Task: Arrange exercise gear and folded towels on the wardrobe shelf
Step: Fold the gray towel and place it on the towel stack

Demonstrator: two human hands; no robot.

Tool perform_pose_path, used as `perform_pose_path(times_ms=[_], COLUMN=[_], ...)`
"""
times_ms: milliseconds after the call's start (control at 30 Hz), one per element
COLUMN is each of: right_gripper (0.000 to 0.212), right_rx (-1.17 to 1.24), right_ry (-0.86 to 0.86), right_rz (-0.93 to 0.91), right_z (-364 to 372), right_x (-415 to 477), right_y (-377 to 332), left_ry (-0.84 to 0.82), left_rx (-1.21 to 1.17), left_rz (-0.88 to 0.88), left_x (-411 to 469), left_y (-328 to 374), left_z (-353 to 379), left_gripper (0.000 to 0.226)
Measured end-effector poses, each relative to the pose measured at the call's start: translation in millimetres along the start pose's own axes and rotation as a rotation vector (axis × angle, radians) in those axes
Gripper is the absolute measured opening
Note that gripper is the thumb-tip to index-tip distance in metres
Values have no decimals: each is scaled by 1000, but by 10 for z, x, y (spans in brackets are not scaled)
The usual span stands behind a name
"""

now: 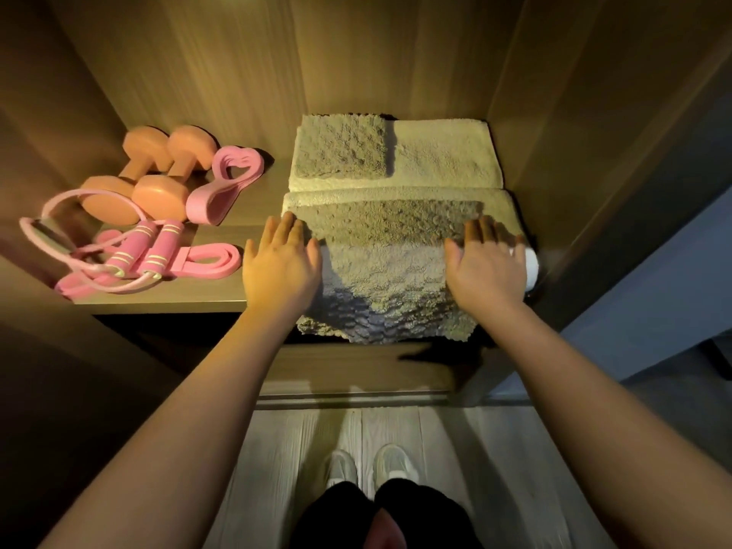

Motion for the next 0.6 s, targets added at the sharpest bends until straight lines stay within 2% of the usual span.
perform_pose_path(times_ms=[100, 167, 267, 333, 400, 467, 533, 600], right_gripper=[55, 41, 42, 40, 38, 42, 48, 53], right_rx=[102, 301, 637, 732, 788, 862, 907, 920], right_ry=[122, 232, 344, 398, 321, 111, -109, -256], right_rz=[20, -13, 37, 115, 227, 347, 412, 416], right_z=[-70, -65, 85, 259, 499, 761, 984, 1129], right_x=[-160, -358, -778, -976, -1004, -909, -794, -688], right_y=[184, 301, 496, 614, 694, 714, 685, 644], left_ry=[116, 177, 254, 211, 96, -30, -127, -203], left_rx=[-71, -171, -290, -359, -408, -438, -490, -551], left_rz=[11, -10, -82, -146, -207, -262, -316, -351], left_x=[-201, -384, -701, -857, -920, -924, -913, -890], left_y=[-145, -266, -437, -514, -575, -630, -668, -695], left_z=[-129, -183, -158, -21, 205, 430, 615, 772], left_gripper=[41, 31, 18, 11, 7, 9, 18, 31])
Point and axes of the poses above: each hand's wrist, its own x-axis towards the middle knuckle, its own z-axis out of the palm, y = z × x, the point moved 6 cm from there along x, towards the middle knuckle
